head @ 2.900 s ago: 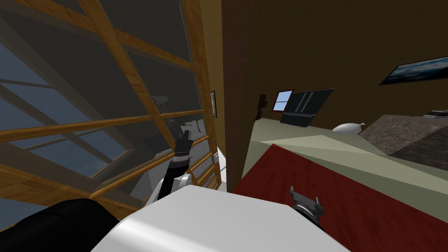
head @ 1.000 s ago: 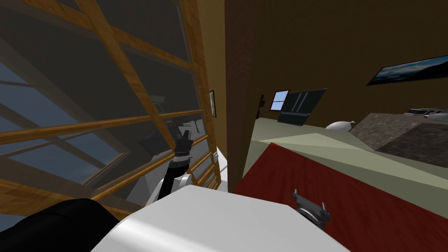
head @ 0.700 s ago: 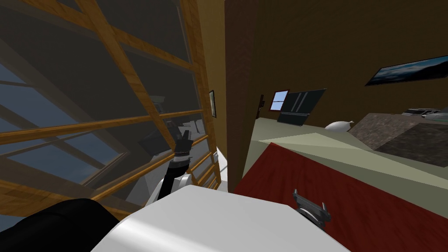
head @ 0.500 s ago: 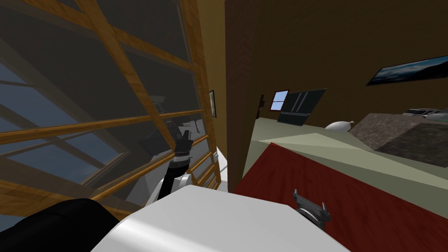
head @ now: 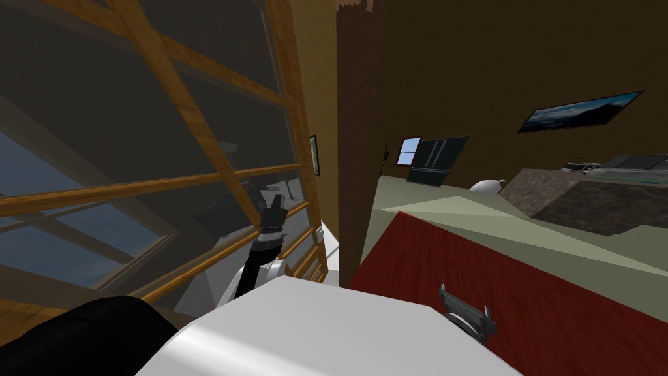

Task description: Push the door open

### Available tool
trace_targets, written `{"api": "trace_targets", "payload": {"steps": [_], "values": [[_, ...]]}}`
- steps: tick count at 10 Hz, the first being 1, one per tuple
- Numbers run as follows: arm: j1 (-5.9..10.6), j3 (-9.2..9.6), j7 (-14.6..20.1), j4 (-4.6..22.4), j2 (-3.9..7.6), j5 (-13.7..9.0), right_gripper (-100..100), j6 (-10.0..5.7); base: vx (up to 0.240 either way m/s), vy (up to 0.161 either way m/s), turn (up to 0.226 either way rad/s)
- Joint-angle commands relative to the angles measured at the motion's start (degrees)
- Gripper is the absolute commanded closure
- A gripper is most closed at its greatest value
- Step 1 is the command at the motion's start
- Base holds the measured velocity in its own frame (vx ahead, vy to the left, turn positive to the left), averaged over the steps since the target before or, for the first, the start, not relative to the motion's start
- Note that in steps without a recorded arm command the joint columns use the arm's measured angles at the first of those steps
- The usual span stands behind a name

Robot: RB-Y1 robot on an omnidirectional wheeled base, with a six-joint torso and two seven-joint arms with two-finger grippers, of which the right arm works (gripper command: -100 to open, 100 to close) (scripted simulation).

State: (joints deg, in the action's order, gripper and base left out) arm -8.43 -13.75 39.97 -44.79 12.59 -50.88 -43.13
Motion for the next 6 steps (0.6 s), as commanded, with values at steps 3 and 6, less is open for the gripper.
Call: {"api": "trace_targets", "payload": {"steps": [3, 6], "values": [[0.0, -0.01, 0.0, 0.0, 0.0, 0.0, -100, 0.01, 0.0, -0.003, 0.009], [0.0, -0.01, 0.0, 0.0, 0.0, 0.0, -100, 0.01, 0.0, 0.0, 0.0]]}}
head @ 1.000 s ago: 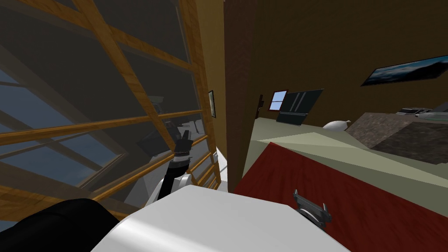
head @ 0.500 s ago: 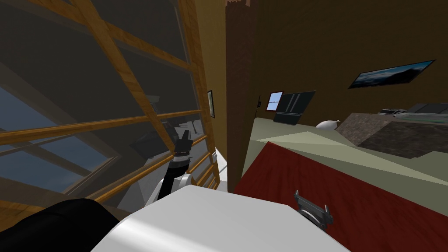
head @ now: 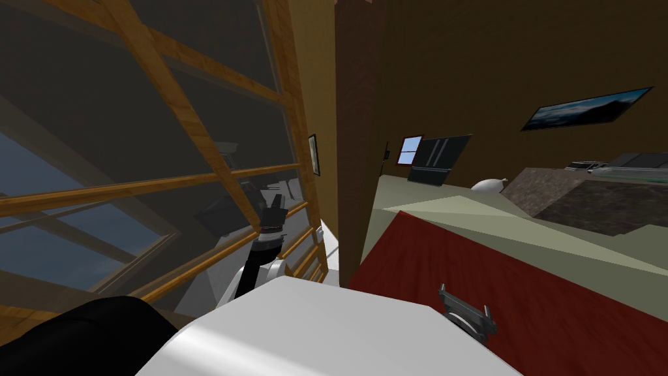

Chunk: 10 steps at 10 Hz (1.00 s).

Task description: Push the door open

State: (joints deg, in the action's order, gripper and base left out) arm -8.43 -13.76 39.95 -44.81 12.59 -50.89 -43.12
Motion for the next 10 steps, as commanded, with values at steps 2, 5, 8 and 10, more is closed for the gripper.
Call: {"api": "trace_targets", "payload": {"steps": [2, 5, 8, 10], "values": [[-0.42, -0.36, 0.3, -0.2, -0.13, -1.0, -100, -0.79, 0.002, 0.035, -0.048], [-0.67, -0.58, 0.5, -0.4, -0.21, -1.5, -100, -1.28, 0.003, 0.045, -0.052], [-0.67, -0.58, 0.5, -0.4, -0.21, -1.5, -100, -1.28, 0.0, 0.011, 0.005], [-0.76, -0.65, 0.5, -0.5, -0.24, -1.7, -100, -1.44, 0.002, 0.023, -0.029]]}}
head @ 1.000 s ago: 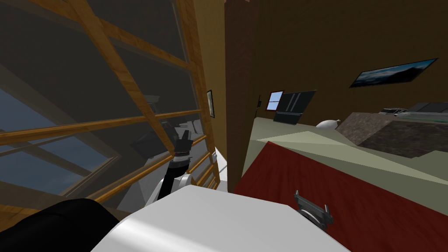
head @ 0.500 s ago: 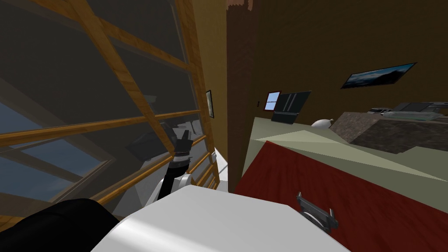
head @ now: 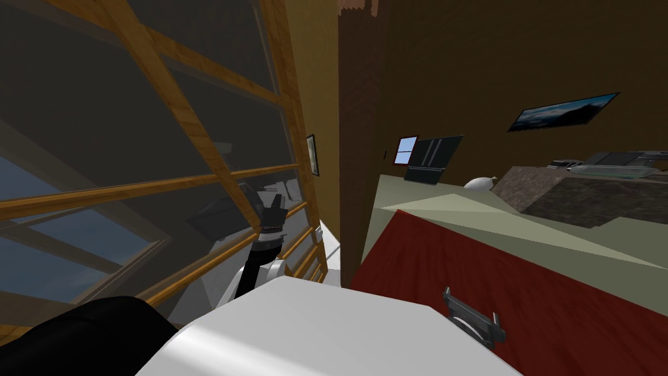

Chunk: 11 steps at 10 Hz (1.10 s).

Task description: Push the door open

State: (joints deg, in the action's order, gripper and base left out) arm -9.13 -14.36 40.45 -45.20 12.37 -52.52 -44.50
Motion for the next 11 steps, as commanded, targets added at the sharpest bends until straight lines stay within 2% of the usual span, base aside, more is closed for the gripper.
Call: {"api": "trace_targets", "payload": {"steps": [1, 11], "values": [[-0.05, -0.05, 0.0, -0.1, -0.01, -0.1, -100, -0.06, 0.002, 0.015, -0.033], [-0.14, -0.12, 0.1, -0.1, -0.04, -0.3, -100, -0.22, 0.0, 0.006, 0.004]]}}
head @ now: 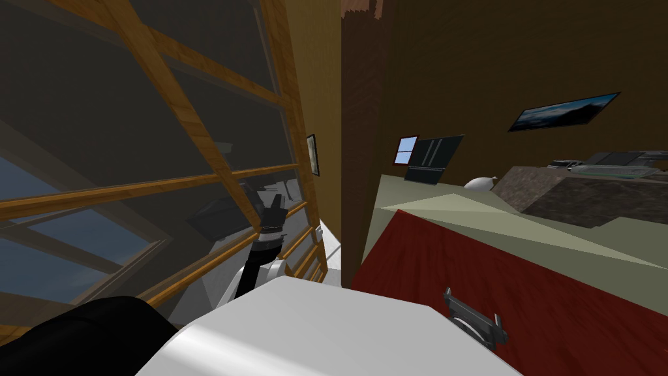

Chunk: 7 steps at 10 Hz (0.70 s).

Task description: Push the door open

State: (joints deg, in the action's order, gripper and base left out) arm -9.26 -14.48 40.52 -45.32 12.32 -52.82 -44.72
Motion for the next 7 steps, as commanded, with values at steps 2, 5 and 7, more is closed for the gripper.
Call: {"api": "trace_targets", "payload": {"steps": [2, 5, 7], "values": [[0.0, 0.0, 0.0, 0.0, 0.0, 0.0, -100, 0.0, 0.001, 0.003, -0.008], [-0.35, -0.31, 0.3, -0.3, -0.12, -0.9, -100, -0.73, 0.002, 0.01, -0.023], [-0.48, -0.43, 0.4, -0.4, -0.17, -1.2, -100, -1.03, 0.005, 0.077, -0.068]]}}
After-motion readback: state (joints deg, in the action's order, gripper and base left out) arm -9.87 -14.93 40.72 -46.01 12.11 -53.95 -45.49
